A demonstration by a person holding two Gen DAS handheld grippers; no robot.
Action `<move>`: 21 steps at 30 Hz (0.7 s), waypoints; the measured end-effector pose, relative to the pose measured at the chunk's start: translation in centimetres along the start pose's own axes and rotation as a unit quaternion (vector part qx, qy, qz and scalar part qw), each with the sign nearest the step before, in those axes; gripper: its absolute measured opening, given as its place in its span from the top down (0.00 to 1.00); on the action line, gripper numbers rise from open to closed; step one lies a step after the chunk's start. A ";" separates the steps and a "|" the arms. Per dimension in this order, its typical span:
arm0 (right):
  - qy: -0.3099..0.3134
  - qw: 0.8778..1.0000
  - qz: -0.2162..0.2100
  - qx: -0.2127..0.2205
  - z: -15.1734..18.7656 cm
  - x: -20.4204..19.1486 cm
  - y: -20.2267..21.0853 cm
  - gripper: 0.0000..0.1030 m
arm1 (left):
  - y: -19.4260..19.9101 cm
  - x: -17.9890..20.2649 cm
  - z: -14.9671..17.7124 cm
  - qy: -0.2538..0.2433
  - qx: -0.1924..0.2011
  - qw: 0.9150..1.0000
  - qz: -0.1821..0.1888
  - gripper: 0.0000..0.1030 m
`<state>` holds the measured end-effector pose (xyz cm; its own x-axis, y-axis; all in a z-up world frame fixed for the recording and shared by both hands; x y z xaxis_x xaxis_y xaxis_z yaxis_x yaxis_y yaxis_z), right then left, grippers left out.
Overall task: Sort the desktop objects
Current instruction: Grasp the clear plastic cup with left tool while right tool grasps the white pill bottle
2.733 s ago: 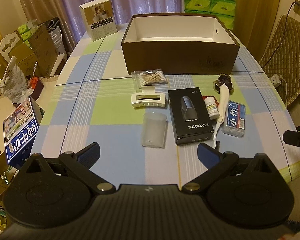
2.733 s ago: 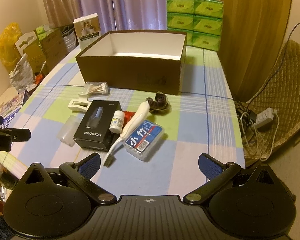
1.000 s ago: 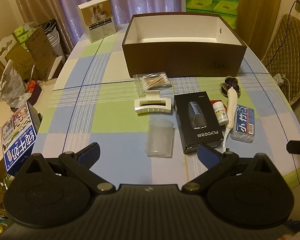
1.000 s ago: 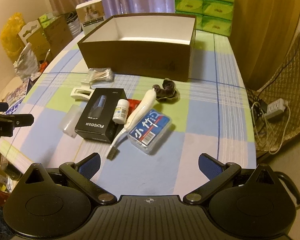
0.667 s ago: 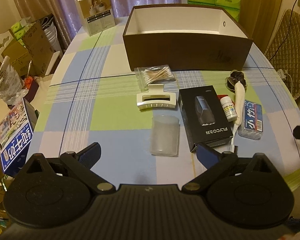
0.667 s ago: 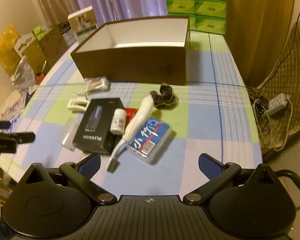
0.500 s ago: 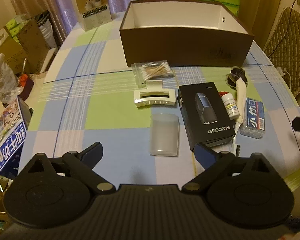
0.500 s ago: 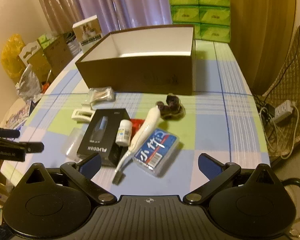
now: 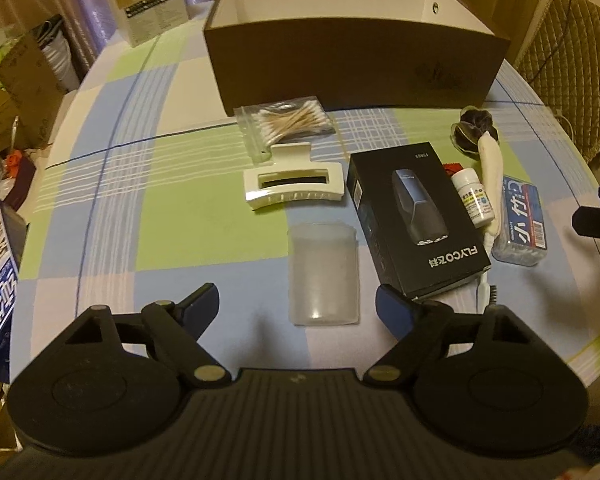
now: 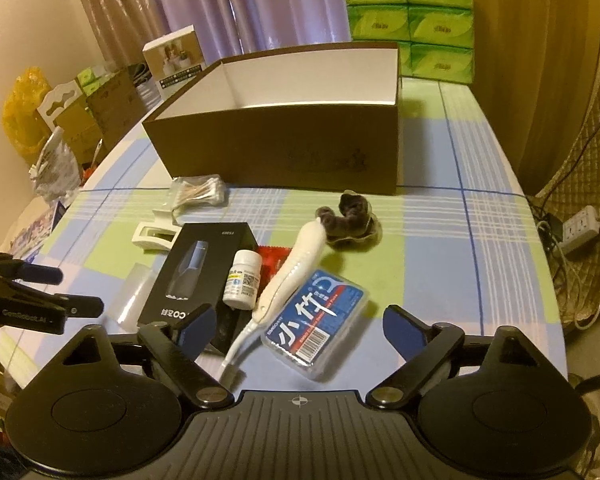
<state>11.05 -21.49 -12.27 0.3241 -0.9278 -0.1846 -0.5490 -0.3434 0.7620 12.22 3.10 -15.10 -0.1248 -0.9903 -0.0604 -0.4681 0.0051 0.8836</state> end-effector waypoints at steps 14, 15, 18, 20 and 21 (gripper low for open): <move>0.032 0.999 -0.013 -0.007 -0.9 0.3 -2.4 0.22 | -3.7 0.0 -1.0 -0.030 -0.031 0.998 0.035 0.27; 0.035 0.999 -0.015 -0.007 -1.0 0.2 -2.5 0.22 | -4.0 0.1 -1.1 -0.032 -0.032 0.998 0.038 0.27; 0.045 0.999 -0.022 -0.008 -1.0 0.2 -2.8 0.23 | -4.7 0.2 -1.2 -0.039 -0.037 0.998 0.045 0.29; 0.053 0.998 -0.028 -0.008 -1.1 0.2 -2.9 0.24 | -5.2 0.3 -1.3 -0.041 -0.040 0.997 0.050 0.32; 0.058 0.998 -0.030 -0.007 -1.1 0.2 -3.0 0.25 | -5.5 0.2 -1.3 -0.041 -0.042 0.997 0.051 0.33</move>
<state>13.62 -20.47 -13.89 0.4442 -0.8820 -0.1573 -0.5152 -0.3951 0.7606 15.91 2.65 -19.37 -0.2413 -0.9704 -0.0028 -0.3749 0.0905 0.9226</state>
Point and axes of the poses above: each gripper's, at about its wrist camera, not at the fingertips, and y roughly against the way its jaws point, x to its right, z to its underside, the point moved 6 cm from there along -y, roughly the way its jaws point
